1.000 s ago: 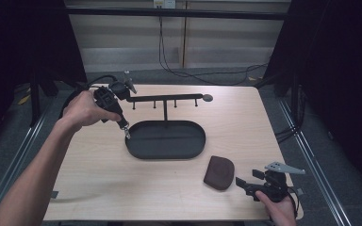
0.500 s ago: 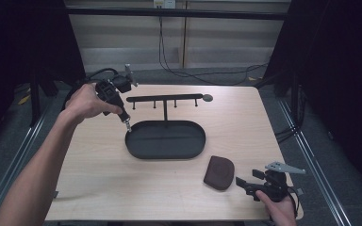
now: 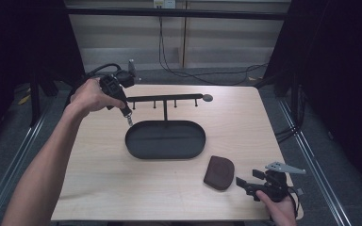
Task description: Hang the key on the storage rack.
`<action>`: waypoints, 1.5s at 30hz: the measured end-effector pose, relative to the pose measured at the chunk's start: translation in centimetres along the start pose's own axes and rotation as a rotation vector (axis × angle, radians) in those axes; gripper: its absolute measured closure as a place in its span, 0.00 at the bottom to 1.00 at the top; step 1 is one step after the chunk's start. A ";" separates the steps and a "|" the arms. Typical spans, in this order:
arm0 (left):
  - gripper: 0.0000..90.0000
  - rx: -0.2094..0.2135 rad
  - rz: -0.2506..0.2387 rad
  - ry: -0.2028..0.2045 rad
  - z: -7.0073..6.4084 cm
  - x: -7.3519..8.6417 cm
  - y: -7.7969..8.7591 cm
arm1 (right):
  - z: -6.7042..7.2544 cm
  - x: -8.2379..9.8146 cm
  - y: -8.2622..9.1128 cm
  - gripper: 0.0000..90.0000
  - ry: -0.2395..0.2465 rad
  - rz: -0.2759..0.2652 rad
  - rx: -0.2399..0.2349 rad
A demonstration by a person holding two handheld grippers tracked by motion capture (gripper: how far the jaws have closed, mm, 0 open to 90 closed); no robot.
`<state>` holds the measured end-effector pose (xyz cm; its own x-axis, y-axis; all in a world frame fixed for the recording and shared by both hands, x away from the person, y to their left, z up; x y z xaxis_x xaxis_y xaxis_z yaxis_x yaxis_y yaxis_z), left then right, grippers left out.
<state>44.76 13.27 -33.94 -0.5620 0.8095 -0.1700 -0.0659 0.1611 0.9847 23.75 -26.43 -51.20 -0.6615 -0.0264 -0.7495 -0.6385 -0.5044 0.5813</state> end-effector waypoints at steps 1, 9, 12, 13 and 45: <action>0.99 0.002 -0.003 -0.010 0.1 -0.2 0.1 | 0.0 0.0 0.0 0.18 0.000 0.001 0.000; 0.99 0.000 -0.007 -0.031 0.0 -1.0 0.1 | 0.0 0.0 0.0 0.18 0.001 0.003 0.000; 0.99 0.006 -0.004 -0.028 0.2 -1.2 -0.1 | 0.0 0.0 0.0 0.18 0.003 0.003 -0.001; 0.99 -0.004 0.000 -0.016 0.4 -1.3 -0.3 | 0.0 0.0 0.0 0.18 0.003 0.003 -0.002; 0.99 -0.036 0.013 0.062 1.7 -2.7 -1.2 | 0.1 0.1 0.0 0.18 0.005 0.010 -0.009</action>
<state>47.72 11.84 -34.71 -0.6132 0.7744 -0.1559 -0.0873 0.1298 0.9877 23.69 -26.36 -51.24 -0.6657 -0.0359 -0.7453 -0.6281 -0.5122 0.5857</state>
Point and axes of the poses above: each handheld gripper's, and its own axes: y roughly backward along the jaws, x roughly out of its underside, z roughly to its left, the point moved 6 cm from there along -y, roughly forward along the jaws, and after that the axes turned 3 degrees about -x, right-handed, at the moved point
